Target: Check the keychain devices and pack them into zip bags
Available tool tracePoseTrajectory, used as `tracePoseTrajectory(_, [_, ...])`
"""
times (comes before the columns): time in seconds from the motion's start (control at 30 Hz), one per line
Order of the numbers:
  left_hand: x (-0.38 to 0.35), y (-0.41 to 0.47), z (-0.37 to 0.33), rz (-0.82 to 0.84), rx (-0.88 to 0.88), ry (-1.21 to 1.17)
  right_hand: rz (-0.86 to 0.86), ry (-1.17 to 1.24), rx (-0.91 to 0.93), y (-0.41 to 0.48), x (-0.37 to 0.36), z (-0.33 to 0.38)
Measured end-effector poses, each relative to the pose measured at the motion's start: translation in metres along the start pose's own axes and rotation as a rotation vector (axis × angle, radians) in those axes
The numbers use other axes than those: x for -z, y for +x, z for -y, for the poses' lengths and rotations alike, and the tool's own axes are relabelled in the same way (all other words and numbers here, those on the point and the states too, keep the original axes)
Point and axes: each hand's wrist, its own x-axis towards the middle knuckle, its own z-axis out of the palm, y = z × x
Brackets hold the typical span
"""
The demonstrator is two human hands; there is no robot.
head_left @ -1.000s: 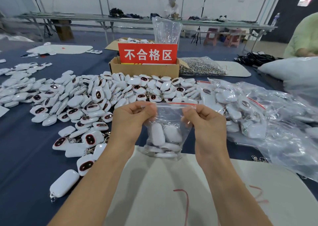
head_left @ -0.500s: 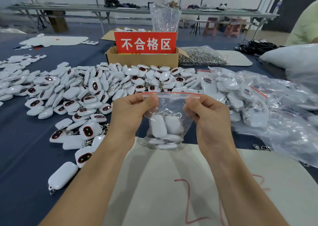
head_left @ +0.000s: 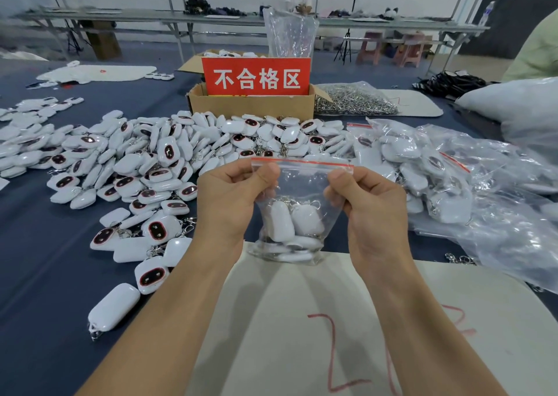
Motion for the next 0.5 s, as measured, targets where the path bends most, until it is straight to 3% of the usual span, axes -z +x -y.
tracePoseTrajectory(0.5, [-0.0011,0.0002,-0.0004,0.028,0.026,0.06,0.0,0.046,0.01,0.0008,0.0008,0.0021])
